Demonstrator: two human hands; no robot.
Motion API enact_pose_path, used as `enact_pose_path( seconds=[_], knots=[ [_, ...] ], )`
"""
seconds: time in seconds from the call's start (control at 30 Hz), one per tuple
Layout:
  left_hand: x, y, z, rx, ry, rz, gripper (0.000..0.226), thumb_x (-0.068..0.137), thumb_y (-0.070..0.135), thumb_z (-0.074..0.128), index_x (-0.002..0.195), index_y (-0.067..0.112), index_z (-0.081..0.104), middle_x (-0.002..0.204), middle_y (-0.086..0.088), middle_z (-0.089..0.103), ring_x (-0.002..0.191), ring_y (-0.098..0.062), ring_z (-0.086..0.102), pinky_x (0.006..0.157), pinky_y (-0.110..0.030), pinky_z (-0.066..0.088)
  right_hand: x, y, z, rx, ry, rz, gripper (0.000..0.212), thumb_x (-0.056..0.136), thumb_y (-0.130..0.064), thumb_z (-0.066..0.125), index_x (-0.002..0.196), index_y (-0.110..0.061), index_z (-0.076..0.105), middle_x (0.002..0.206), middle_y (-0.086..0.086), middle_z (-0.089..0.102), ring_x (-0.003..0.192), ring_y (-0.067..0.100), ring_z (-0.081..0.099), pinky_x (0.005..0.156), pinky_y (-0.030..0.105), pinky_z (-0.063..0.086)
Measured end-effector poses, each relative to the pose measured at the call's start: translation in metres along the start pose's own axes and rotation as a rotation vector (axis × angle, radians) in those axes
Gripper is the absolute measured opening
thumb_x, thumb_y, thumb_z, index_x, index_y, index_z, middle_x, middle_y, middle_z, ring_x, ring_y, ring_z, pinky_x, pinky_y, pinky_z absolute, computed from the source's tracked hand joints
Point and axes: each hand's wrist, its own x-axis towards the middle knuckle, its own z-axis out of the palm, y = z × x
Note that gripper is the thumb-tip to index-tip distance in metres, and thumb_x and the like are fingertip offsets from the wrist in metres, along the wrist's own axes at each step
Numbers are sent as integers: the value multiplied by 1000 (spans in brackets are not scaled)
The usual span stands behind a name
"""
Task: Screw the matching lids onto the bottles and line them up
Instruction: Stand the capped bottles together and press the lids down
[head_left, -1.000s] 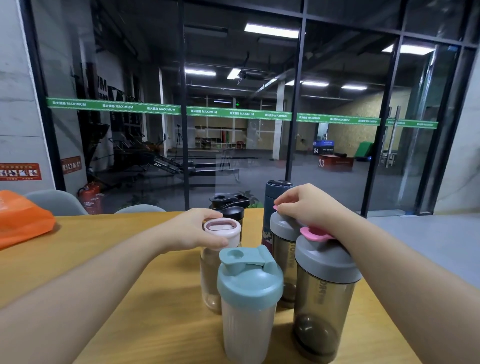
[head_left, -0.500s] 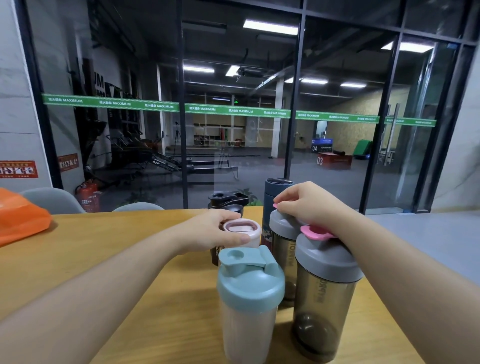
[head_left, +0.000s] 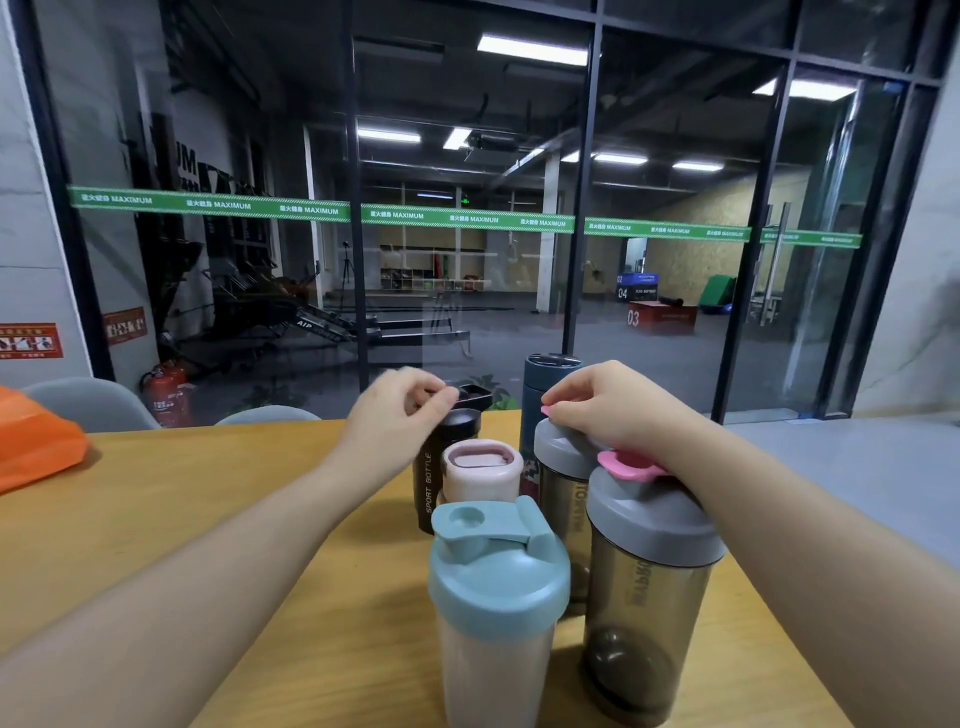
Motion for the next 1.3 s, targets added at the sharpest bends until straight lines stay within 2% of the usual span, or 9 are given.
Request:
enact_pose_path(
  seconds=[0.1,0.17,0.27,0.4,0.5,0.67,0.9,1.07,1.3],
  knots=[
    [15,-14,10,14,146,-127,45,84,37,65,122,18,49,122,-6,45,112,-21,48,99,-36,40,1,1,0,3,-2,1,18,89,-24,58,101,-26,71,98,-3,72,90,17,66,84,33,54],
    [23,-20,17,4,47,-270,72,82,43,66,140,18,31,143,-9,28,133,-28,31,110,-41,28,1,1,0,6,-1,3,17,89,-24,58,99,-27,71,96,-4,73,89,17,67,84,33,54],
    [28,-24,26,-78,-64,-350,88,80,49,66,148,18,18,155,-7,19,140,-26,24,112,-41,25,2,2,0,6,8,-1,17,89,-24,59,100,-26,72,95,-5,72,86,13,65,77,27,52],
    [31,-31,36,-165,-58,-345,65,88,40,61,140,12,36,144,-7,42,129,-22,41,97,-29,34,3,2,1,10,13,-10,16,89,-24,60,99,-25,72,89,-6,70,68,7,59,60,22,45],
    [34,-35,36,-160,24,-328,45,92,30,57,132,10,49,134,-8,53,118,-19,49,93,-27,38,3,3,1,9,19,-13,16,88,-23,60,99,-25,72,89,-6,70,68,7,58,58,20,43],
    [35,-40,34,-149,-1,-308,47,89,30,62,129,9,50,131,-7,54,118,-20,50,93,-28,39,3,4,1,10,16,-1,17,89,-22,58,99,-25,72,83,-6,69,55,7,53,51,20,39],
    [34,-40,38,-137,75,-285,34,91,26,59,121,11,54,110,3,51,101,-12,48,83,-28,39,5,4,1,-8,30,12,18,90,-23,58,102,-24,72,85,-5,69,57,6,53,50,20,39],
    [31,-42,33,-175,-5,-286,31,93,26,56,122,16,53,112,4,50,107,-16,51,96,-44,48,5,5,1,-18,40,15,20,90,-23,58,105,-24,72,85,-7,66,62,3,54,52,18,39],
    [24,-42,26,-217,-88,-270,26,93,26,55,118,21,55,118,1,56,110,-20,56,96,-46,48,5,5,1,-26,41,12,21,90,-23,58,106,-24,71,90,-7,68,74,7,60,62,20,45]
  ],
)
